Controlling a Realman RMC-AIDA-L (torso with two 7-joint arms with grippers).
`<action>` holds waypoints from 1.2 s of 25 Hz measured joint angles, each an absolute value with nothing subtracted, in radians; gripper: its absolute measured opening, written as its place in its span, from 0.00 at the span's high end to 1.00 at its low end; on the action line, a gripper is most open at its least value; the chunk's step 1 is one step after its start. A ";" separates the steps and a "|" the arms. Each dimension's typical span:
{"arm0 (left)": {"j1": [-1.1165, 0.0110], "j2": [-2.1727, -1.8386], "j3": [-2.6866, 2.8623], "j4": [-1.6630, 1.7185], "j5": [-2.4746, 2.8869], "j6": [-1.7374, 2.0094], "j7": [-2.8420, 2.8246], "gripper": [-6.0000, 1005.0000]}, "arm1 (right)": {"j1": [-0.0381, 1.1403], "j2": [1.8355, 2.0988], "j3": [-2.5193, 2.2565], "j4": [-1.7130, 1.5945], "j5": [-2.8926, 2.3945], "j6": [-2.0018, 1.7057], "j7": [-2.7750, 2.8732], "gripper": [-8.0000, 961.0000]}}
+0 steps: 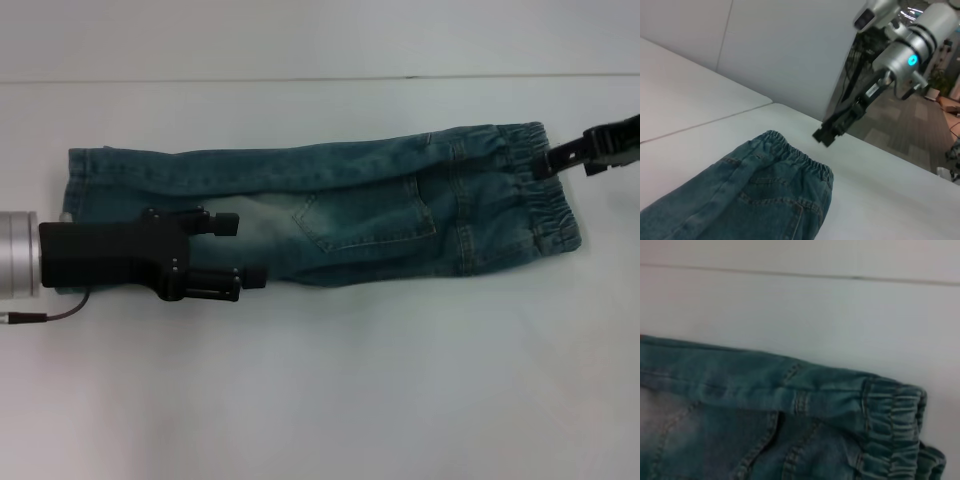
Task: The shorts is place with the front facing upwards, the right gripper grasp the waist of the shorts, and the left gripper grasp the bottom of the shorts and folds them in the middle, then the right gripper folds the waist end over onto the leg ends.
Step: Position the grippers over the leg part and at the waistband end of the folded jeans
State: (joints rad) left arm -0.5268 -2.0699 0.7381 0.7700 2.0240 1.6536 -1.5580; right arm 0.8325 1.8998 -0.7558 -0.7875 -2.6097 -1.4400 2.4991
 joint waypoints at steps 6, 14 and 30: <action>-0.535 -2.072 0.751 0.770 2.024 1.643 -1.560 0.07 | 0.829 1.900 -0.770 -0.692 -2.611 -1.354 2.468 0.01; -0.544 -2.073 0.752 0.759 2.023 1.634 -1.563 0.07 | 0.823 1.919 -0.772 -0.654 -2.609 -1.305 2.408 0.02; -0.537 -2.084 0.752 0.748 2.023 1.620 -1.565 0.07 | 0.809 1.961 -0.764 -0.632 -2.605 -1.237 2.311 0.25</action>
